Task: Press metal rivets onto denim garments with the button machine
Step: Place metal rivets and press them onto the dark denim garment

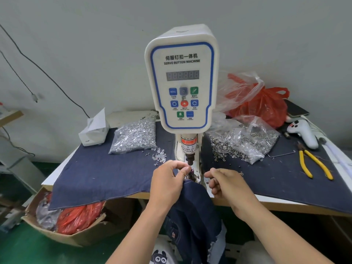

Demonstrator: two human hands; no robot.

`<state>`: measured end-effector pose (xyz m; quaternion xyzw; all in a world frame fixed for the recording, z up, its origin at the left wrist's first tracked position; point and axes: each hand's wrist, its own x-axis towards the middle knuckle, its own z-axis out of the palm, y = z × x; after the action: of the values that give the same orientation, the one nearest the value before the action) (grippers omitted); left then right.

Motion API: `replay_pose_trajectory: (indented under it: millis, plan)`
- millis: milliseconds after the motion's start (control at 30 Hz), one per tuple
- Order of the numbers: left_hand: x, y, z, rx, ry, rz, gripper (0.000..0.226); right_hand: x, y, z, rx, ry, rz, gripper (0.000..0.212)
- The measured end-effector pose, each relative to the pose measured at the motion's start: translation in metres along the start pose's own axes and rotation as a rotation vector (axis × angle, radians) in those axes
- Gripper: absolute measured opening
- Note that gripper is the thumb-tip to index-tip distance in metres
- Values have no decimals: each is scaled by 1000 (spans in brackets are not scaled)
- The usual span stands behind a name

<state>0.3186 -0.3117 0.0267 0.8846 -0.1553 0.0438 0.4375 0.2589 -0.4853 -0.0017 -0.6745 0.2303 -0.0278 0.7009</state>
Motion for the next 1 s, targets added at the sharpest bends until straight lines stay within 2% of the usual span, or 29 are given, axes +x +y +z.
replay_pose_trajectory:
  millis: [67,167,533,1000]
  plan:
    - [3,1,1,56,17,30,2,0,0,0,8,-7,1,31]
    - [5,3,-1,141,28,90,11,0,-2,0,-2,-22,8,31]
    - [10,8,-4,296,0,186,8,2,0,-1,-3,-36,11,32]
    - [11,1,-4,122,-21,105,13,3,-1,-1,2,-36,18,32]
